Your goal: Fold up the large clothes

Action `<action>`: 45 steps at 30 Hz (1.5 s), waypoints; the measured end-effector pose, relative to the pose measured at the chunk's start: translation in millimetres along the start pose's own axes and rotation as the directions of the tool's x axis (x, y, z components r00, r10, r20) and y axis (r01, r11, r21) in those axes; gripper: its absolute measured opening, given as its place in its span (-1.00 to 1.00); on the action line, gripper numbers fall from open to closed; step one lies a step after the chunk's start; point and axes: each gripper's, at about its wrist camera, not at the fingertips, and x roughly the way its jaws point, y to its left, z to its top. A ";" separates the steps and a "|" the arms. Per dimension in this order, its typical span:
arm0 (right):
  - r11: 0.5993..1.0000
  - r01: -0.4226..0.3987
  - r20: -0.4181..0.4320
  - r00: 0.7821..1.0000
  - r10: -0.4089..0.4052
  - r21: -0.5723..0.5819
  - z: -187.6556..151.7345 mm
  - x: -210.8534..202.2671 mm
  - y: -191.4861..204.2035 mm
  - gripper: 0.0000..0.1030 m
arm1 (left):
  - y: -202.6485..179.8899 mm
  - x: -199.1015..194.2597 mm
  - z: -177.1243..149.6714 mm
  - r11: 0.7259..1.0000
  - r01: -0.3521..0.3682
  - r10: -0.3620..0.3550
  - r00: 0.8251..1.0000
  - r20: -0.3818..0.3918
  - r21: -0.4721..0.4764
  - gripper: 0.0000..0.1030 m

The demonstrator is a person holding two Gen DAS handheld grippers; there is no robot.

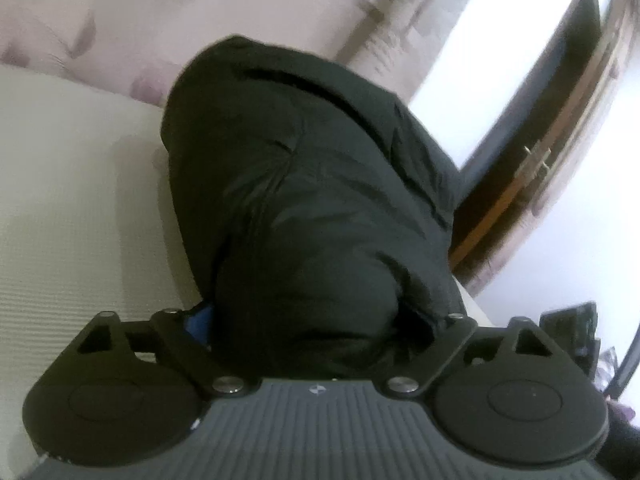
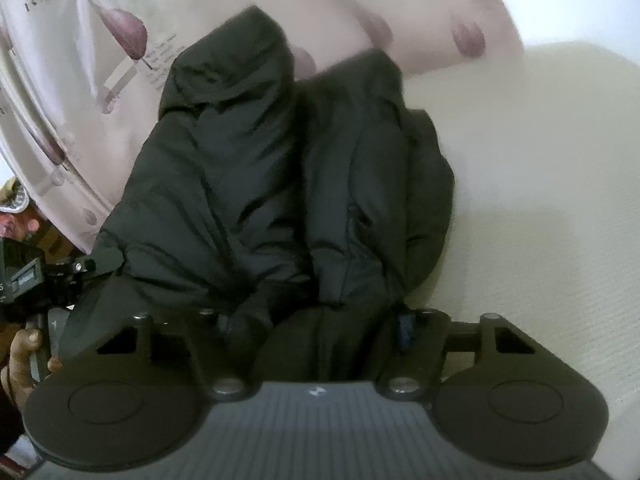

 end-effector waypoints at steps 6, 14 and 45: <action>0.991 -0.131 -0.011 0.991 0.131 0.032 -17.9 15.2 41.2 -0.01 | 3.4 -63.0 10.1 0.995 -0.096 0.096 0.994 0.051 0.017 0.67; 0.975 -0.221 -0.052 0.974 0.219 -0.023 -56.8 17.6 96.0 -0.04 | 19.5 -145.9 -23.8 0.980 -0.195 0.196 0.978 0.074 -0.026 0.72; 0.655 -0.089 0.034 0.984 0.172 -0.750 49.0 -2.9 308.7 0.08 | -42.9 -151.3 -70.3 0.976 -0.172 0.141 0.966 0.215 0.133 1.00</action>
